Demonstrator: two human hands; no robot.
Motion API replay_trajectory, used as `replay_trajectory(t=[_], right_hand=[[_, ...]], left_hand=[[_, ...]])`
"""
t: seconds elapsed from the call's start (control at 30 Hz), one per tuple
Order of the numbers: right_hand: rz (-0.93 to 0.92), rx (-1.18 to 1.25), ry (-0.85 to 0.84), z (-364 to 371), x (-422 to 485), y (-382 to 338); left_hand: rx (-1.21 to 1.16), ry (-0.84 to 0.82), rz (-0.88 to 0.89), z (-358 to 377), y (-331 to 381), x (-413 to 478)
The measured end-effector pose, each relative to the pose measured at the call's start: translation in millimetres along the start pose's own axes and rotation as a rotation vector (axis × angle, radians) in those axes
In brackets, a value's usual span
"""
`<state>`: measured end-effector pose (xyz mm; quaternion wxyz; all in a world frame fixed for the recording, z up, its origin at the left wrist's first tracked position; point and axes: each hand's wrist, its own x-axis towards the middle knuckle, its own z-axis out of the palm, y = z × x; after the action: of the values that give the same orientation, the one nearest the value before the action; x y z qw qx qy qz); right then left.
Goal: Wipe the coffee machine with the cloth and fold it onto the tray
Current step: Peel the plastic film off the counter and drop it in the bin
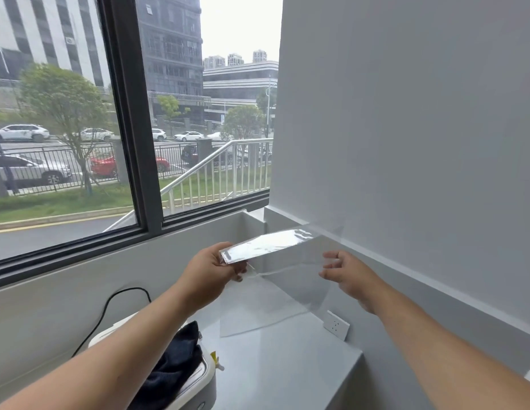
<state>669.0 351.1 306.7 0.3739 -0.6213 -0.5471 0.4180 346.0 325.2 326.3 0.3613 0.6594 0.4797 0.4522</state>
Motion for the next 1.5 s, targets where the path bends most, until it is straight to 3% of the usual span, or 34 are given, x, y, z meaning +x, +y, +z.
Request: replay_trajectory(t=[0.17,0.4,0.57,0.7,0.77,0.93,1.3,1.5], right_hand=[[-0.005,0.207,-0.003,14.1,-11.1,-2.2],[-0.069,0.313,0.038,16.2,-28.3,-9.9],[-0.064,0.403,0.037,1.5,-41.3,-14.7],[-0.058,0.391,0.056,-15.3,-55.0,-13.7],[-0.045,0.414,0.054,-23.6,-61.5,-11.8],[0.002,0.453,0.100,-35.6,-70.9,-7.1],[0.038,0.526,-0.012,-86.2,-66.3,7.9],[0.084,0.420,-0.015,-116.5,-58.6,20.7]], left_hand=[[0.024,0.027,-0.025,-10.3,3.3,-9.8],[0.098,0.011,-0.097,-18.2,6.4,-23.2],[-0.029,-0.044,-0.063,-17.2,13.8,-26.9],[-0.368,-0.074,-0.154,-13.1,21.7,-23.9],[-0.405,-0.088,-0.153,-8.8,23.7,-21.8],[-0.286,-0.076,-0.107,3.6,16.5,-14.9],[0.221,-0.026,0.067,56.9,-0.2,10.8],[0.288,0.016,0.069,90.0,-11.2,31.6]])
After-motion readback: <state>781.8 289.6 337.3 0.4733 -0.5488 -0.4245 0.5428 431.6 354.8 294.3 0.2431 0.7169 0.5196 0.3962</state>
